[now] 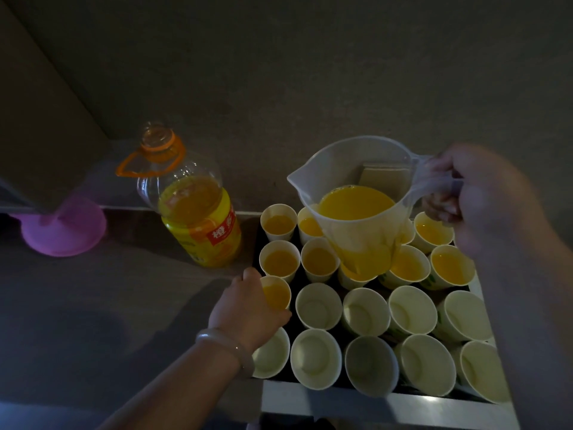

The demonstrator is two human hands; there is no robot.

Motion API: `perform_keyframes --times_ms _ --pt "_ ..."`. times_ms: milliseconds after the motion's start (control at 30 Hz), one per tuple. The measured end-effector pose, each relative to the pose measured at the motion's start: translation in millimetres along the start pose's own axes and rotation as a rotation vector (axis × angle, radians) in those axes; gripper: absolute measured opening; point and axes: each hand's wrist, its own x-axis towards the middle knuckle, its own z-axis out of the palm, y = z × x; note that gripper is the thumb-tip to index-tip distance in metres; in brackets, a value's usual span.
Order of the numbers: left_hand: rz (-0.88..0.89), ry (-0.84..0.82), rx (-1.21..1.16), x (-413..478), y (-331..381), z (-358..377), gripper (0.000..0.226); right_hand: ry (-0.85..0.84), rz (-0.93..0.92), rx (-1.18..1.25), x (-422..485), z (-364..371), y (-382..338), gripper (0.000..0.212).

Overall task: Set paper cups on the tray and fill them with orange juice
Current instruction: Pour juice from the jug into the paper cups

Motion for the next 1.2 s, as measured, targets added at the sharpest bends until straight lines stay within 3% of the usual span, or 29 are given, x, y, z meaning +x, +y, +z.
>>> perform_keyframes --times_ms 200,333,500,633,867,1200 --pt "0.014 -0.013 0.055 1.5 3.7 2.2 0.072 0.018 -0.005 -0.017 -0.8 0.6 -0.2 0.033" --pt "0.01 -0.026 0.043 -0.7 3.0 -1.5 0.079 -0.004 -0.005 -0.005 -0.3 -1.4 1.2 0.044" --pt "0.06 0.054 0.027 -11.7 8.8 -11.9 0.059 -0.015 -0.013 -0.015 -1.6 -6.0 1.4 0.038" --pt "0.227 0.171 0.005 -24.3 22.0 -12.1 0.063 0.015 -0.025 -0.036 -0.4 -10.7 2.2 0.036" --pt "0.412 0.116 0.241 -29.2 47.6 15.7 0.061 -0.012 -0.037 -0.008 3.7 -20.0 5.1 0.041" --pt "0.35 0.137 0.426 -25.1 57.9 35.7 0.065 0.012 -0.009 -0.048 10.1 -37.1 6.8 0.041"
